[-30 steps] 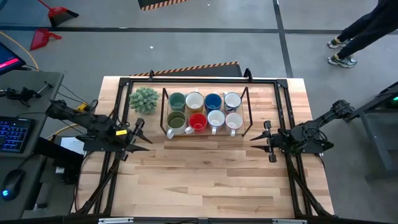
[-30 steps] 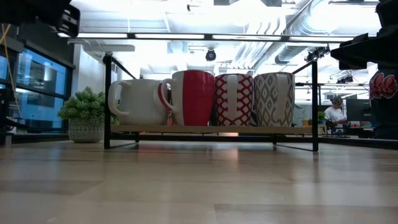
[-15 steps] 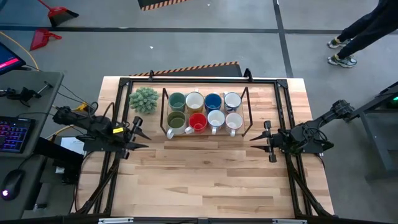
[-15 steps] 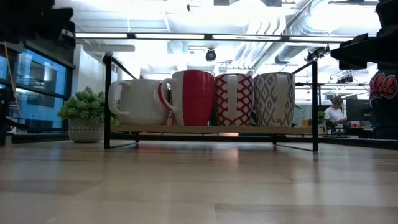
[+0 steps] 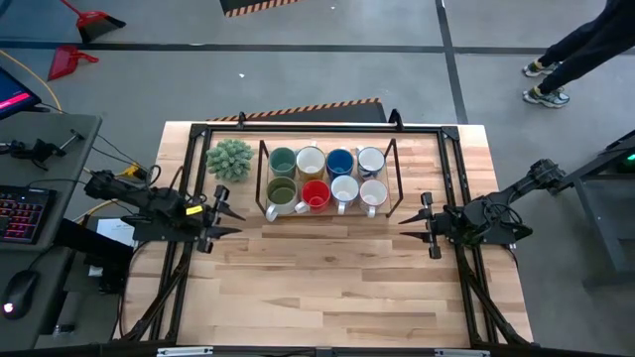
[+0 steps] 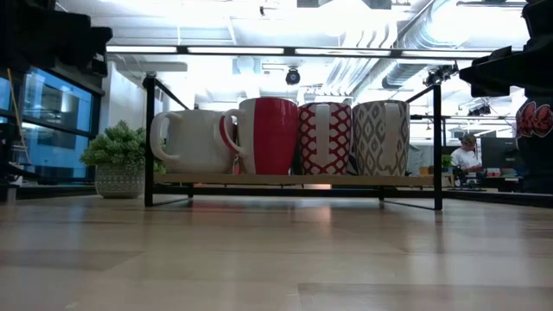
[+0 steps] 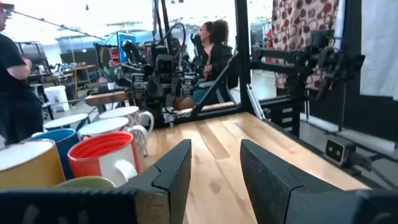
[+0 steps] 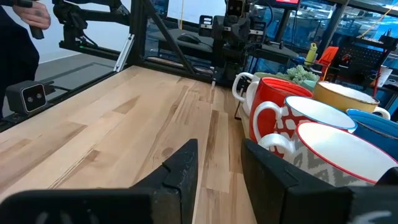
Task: Place coffee mugs
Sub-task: Return to Home Position
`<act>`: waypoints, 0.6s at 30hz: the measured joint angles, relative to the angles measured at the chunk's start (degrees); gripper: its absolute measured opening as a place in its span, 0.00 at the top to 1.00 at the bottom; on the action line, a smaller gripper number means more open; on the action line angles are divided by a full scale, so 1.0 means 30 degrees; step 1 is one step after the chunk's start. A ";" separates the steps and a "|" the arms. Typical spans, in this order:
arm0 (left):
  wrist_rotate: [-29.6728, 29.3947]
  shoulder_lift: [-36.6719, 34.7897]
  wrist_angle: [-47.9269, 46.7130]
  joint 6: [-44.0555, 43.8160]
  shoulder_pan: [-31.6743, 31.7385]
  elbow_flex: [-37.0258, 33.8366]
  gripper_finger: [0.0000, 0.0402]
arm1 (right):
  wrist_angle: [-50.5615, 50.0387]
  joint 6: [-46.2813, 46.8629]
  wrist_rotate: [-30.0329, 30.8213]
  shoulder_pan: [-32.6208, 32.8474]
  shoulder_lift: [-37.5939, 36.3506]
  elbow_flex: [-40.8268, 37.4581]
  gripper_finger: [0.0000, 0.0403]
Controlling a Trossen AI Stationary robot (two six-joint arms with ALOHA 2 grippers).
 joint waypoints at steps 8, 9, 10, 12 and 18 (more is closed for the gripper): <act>-0.0232 -0.0014 0.0114 0.0347 0.0270 -0.0371 0.68 | 0.0000 0.0000 0.0001 0.0000 0.0006 0.0000 0.73; -0.0225 0.0007 -0.0071 0.0112 0.0320 -0.0378 0.68 | 0.0000 0.0000 0.0001 0.0000 0.0007 0.0000 0.73; -0.0232 0.0014 0.0002 0.0067 0.0377 -0.0378 0.68 | 0.0000 0.0000 0.0001 0.0000 0.0007 0.0000 0.73; -0.0337 -0.0009 -0.0046 0.0447 0.0501 -0.0373 0.68 | 0.0000 0.0000 0.0003 0.0000 0.0002 0.0000 0.73; -0.1077 0.0206 -0.0432 0.1262 0.1649 -0.0371 0.68 | 0.0000 0.0000 0.0001 0.0000 0.0007 0.0001 0.73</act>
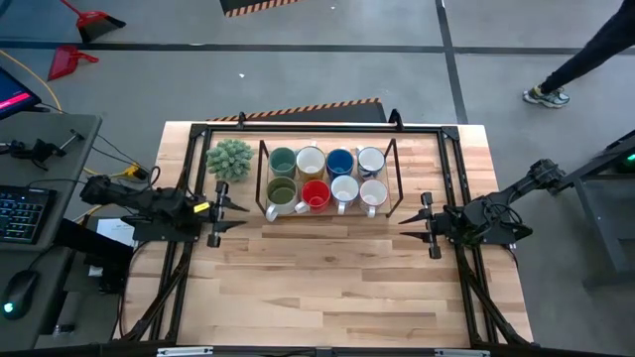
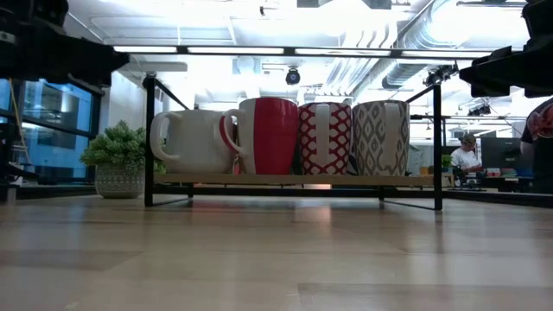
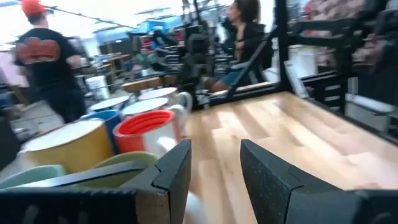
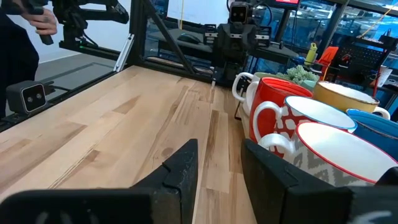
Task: Place coffee mugs
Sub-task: Return to Home Position
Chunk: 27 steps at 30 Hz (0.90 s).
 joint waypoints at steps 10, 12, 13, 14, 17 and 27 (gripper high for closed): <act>-0.0015 0.1031 0.0025 -0.0496 0.3112 0.0000 0.68 | 0.0000 0.0000 0.0000 0.0000 -0.0006 -0.0001 0.73; -0.0015 0.1646 0.0011 -0.0555 0.3473 0.0000 0.68 | 0.0000 0.0000 0.0004 0.0000 -0.0005 -0.0001 0.73; -0.0015 0.1933 0.0018 -0.0397 0.3653 0.0000 0.68 | 0.0000 0.0000 0.0003 0.0001 -0.0007 -0.0001 0.73; -0.0015 0.2211 0.0048 -0.0265 0.3790 0.0000 0.68 | 0.0000 0.0000 0.0005 0.0003 -0.0005 0.0001 0.73; -0.0080 0.2724 0.0087 -0.0181 0.4081 0.0000 0.68 | 0.0000 0.0000 0.0007 0.0000 -0.0007 0.0002 0.73; -0.0087 0.3066 0.0077 -0.0318 0.4099 0.0000 0.68 | 0.0000 0.0000 0.0007 0.0000 -0.0007 0.0006 0.73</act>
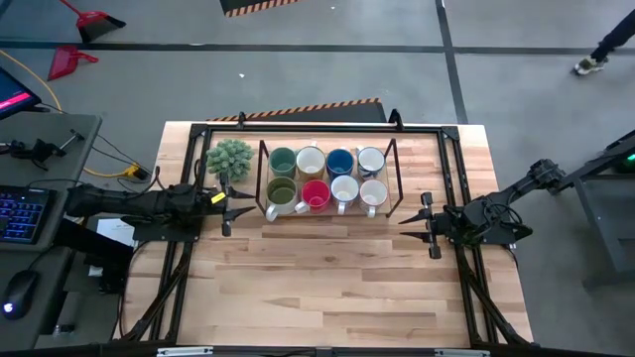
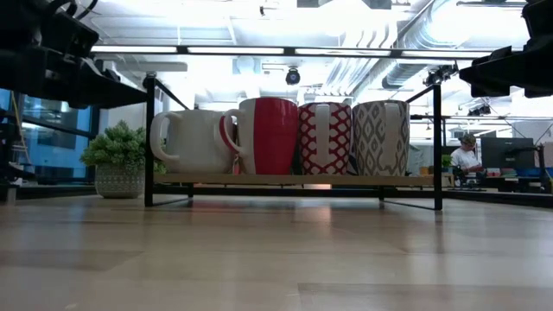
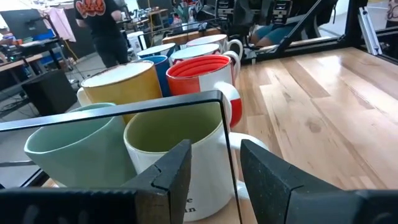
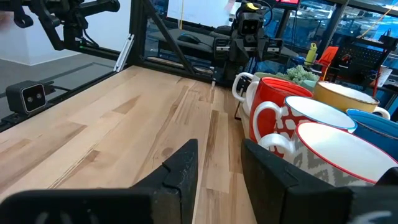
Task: Place coffee mugs
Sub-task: Return to Home Position
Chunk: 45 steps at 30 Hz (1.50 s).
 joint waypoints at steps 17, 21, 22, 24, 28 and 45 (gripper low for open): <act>0.0007 0.0000 0.0000 -0.0011 0.0000 0.0000 0.68 | 0.0000 0.0000 0.0000 0.0004 0.0007 0.0000 0.73; 0.0007 0.0000 0.0000 -0.0011 0.0000 0.0000 0.68 | 0.0000 -0.0077 -0.0073 -0.0227 0.0138 -0.0007 0.73; 0.0007 0.0000 0.0000 -0.0011 0.0000 0.0000 0.68 | 0.0015 -0.0623 -0.0036 -0.0380 0.0123 -0.0007 0.73; 0.0007 0.0000 0.0002 -0.0019 0.0000 0.0000 0.68 | 0.0113 -0.1996 0.0051 -0.0716 -0.0035 -0.0007 0.73; 0.0007 0.0000 0.0007 -0.0019 0.0000 0.0000 0.68 | 0.0153 -0.2474 0.0082 -0.1757 -0.0029 -0.0007 0.73; 0.0007 0.0001 0.0015 -0.0014 0.0000 0.0000 0.68 | -0.0391 0.2030 -0.8445 -0.6364 -0.1079 -0.0022 0.73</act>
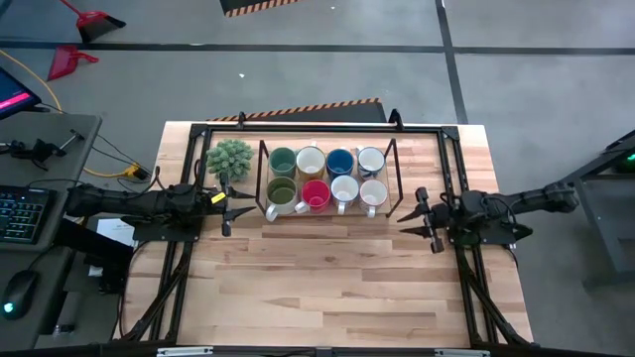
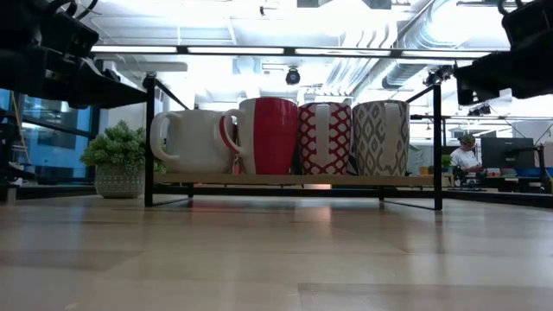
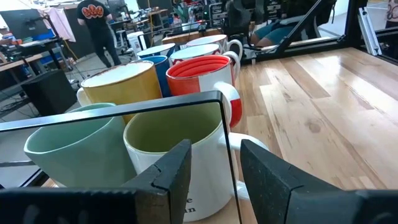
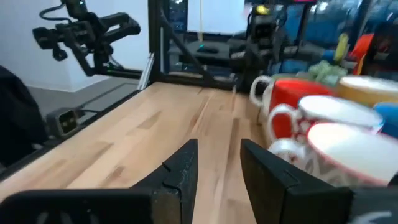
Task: Place coffee mugs
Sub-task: Return to Home Position
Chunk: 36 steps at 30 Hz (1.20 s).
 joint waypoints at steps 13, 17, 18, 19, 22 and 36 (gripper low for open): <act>0.0000 -0.0001 0.0000 -0.0005 0.0000 0.0000 0.68 | -0.0389 0.0444 -0.0561 -0.0762 -0.0933 -0.0007 0.73; 0.0000 0.0002 -0.0007 -0.0001 0.0000 0.0000 0.68 | -0.0404 0.1547 -0.0501 -0.0762 -0.0801 -0.0007 0.73; 0.0000 0.0006 -0.0004 0.0002 0.0000 0.0000 0.68 | -0.0404 0.1835 -0.0481 -0.0762 -0.0801 -0.0007 0.73; 0.0000 0.0006 -0.0002 -0.0001 0.0000 0.0000 0.68 | -0.0404 0.2033 -0.0480 -0.0762 -0.0801 -0.0007 0.73; 0.0000 -0.0001 -0.0001 0.0002 0.0000 0.0000 0.68 | -0.0411 0.2633 -0.0465 -0.0762 -0.0801 -0.0010 0.73; 0.0000 0.0006 0.0000 0.0002 0.0000 0.0000 0.68 | -0.0411 0.2975 -0.0458 -0.0762 -0.0801 -0.0022 0.73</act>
